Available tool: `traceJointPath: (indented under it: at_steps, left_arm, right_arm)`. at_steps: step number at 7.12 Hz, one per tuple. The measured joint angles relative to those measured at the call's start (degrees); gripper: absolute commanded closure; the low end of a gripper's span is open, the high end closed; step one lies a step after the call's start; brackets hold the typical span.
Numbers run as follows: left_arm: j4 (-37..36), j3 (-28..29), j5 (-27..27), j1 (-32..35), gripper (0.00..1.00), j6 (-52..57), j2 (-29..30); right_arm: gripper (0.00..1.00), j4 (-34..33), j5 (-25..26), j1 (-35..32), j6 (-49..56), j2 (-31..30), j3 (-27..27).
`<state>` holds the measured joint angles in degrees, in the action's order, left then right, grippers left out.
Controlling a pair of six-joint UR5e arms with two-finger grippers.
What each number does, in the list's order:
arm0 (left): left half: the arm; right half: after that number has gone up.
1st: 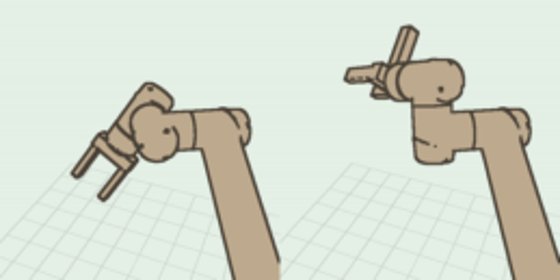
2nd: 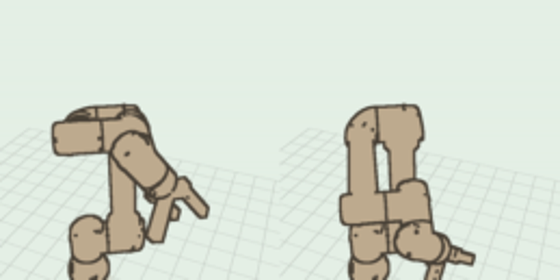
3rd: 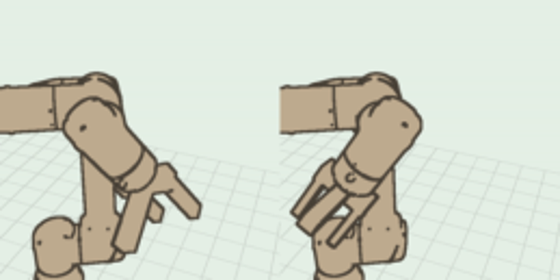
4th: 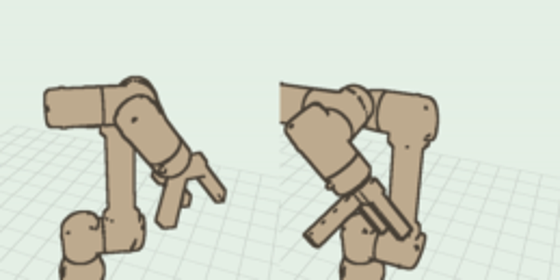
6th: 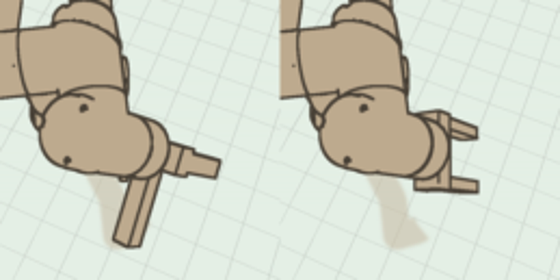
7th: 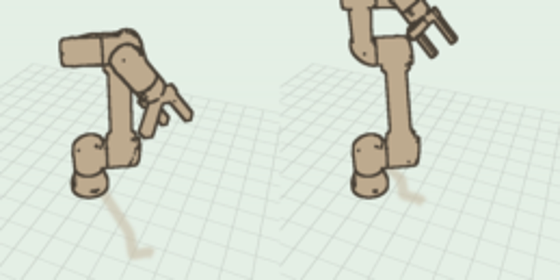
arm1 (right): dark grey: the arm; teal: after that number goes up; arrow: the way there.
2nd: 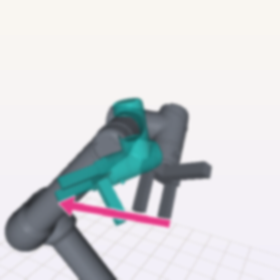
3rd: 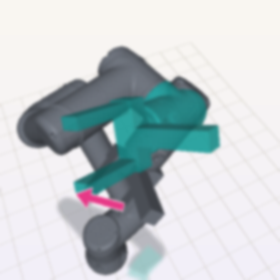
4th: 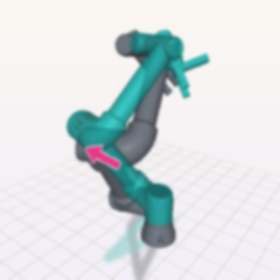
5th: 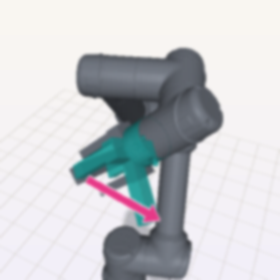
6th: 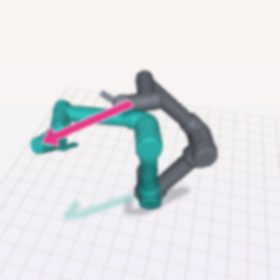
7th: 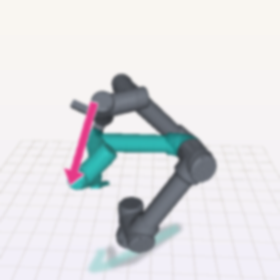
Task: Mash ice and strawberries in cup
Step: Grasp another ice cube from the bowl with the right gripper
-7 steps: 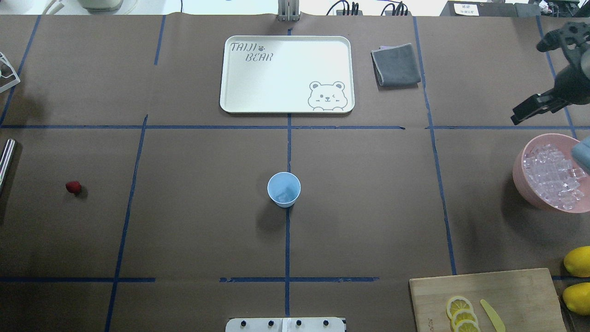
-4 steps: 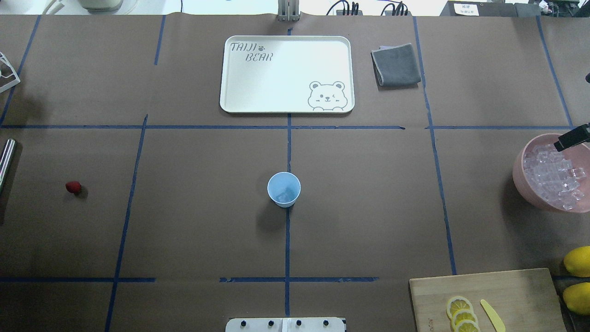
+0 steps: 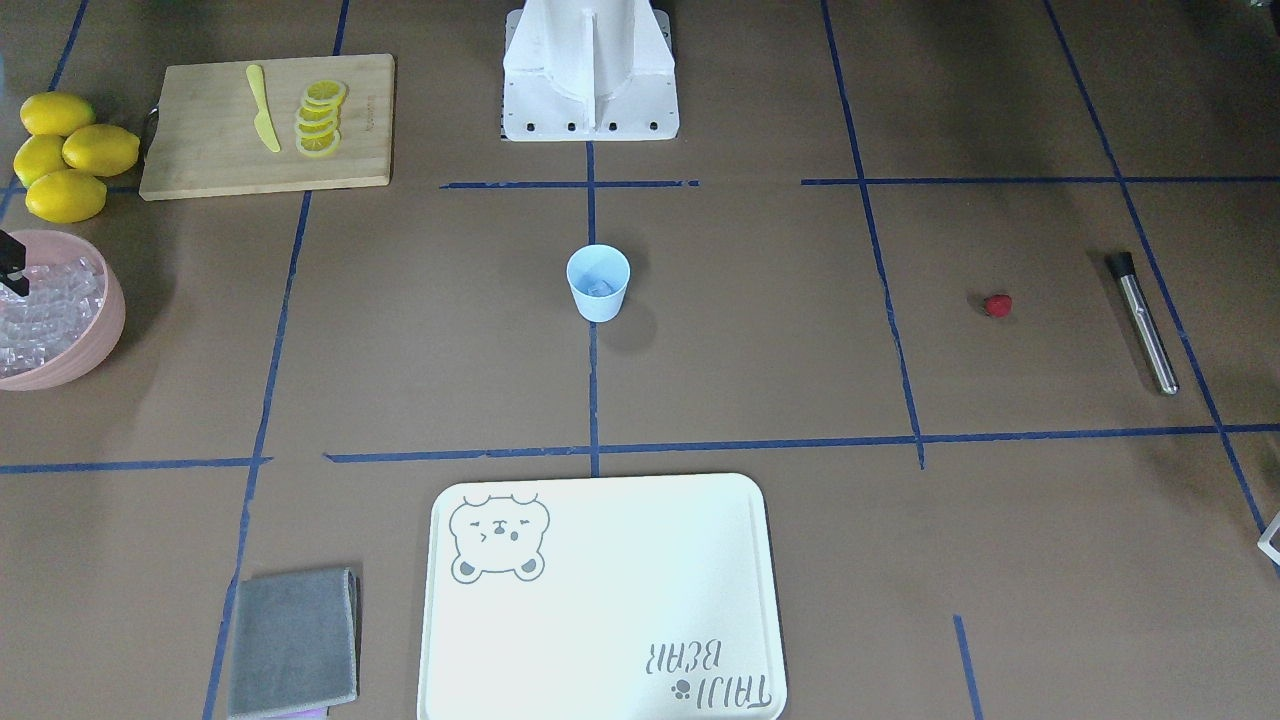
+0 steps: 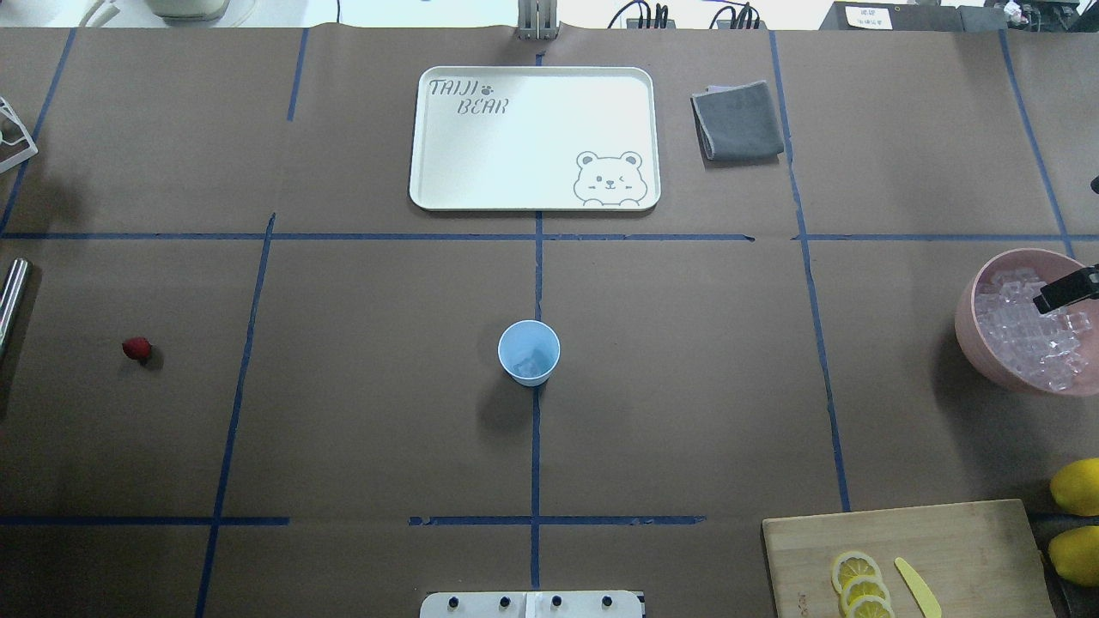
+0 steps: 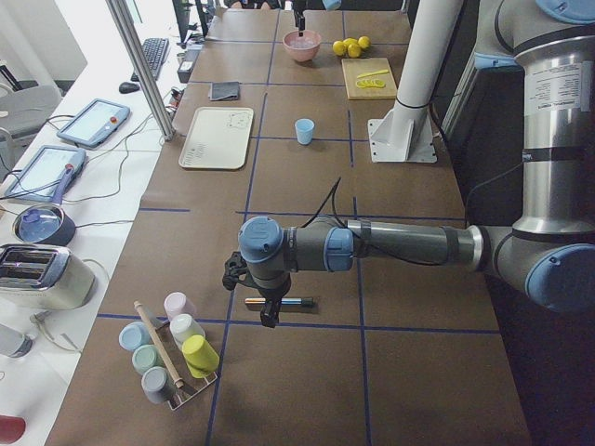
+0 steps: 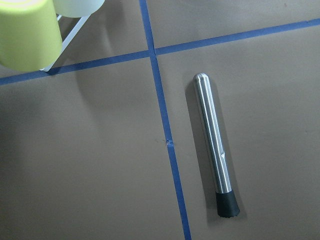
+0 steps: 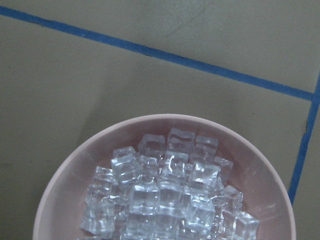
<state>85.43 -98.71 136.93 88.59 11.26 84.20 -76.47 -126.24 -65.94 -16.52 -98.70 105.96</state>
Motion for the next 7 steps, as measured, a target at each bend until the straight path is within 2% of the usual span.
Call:
traceJointPath:
  at_steps: [3, 5, 6, 7]
  left_arm:
    - [0.0, 0.1, 0.0, 0.0, 0.0, 0.0, 0.0]
    - [0.0, 0.1, 0.0, 0.0, 0.0, 0.0, 0.0]
    - [0.0, 0.0, 0.0, 0.0, 0.0, 0.1, 0.0]
    - [0.0, 0.0, 0.0, 0.0, 0.0, 0.1, 0.0]
  right_arm:
    - [0.17, 0.4, 1.0, 2.7, 0.3, -2.1, -0.8]
    - [0.32, 0.9, 1.3, 3.1, 0.3, -2.8, -2.0]
    - [0.58, 1.1, 1.3, 3.2, 0.3, -2.9, -2.7]
    - [0.78, 1.2, 1.3, 3.2, 0.4, -2.9, -3.1]
